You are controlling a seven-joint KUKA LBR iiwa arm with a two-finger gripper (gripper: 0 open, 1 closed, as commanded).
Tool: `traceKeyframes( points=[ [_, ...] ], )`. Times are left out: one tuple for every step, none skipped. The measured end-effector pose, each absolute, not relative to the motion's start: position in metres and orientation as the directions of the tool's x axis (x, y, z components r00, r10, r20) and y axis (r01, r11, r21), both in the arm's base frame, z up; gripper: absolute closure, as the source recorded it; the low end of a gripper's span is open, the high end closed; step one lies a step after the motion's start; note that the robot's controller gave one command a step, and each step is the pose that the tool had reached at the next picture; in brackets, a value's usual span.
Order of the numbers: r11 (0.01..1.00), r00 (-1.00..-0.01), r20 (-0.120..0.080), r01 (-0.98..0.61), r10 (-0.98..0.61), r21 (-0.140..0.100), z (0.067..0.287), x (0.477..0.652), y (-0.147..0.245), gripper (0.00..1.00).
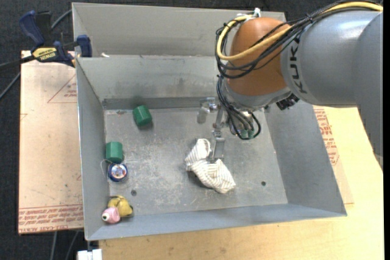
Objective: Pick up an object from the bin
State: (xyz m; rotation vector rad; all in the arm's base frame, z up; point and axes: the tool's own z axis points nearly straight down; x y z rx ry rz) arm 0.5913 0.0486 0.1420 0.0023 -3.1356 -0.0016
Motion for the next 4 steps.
traceKeyframes(
  points=[
    [1.000,-1.000,-0.001,0.000,0.000,0.001,0.147,0.593,0.048,0.00],
    [1.000,-1.000,0.010,-0.016,-0.016,0.000,0.084,0.549,-0.012,0.00],
    [0.981,-0.981,-0.003,-0.194,-0.194,0.002,0.071,0.560,-0.018,0.00],
    [0.854,-0.854,0.001,-0.520,-0.520,0.004,0.071,0.538,-0.008,0.00]
  ],
)
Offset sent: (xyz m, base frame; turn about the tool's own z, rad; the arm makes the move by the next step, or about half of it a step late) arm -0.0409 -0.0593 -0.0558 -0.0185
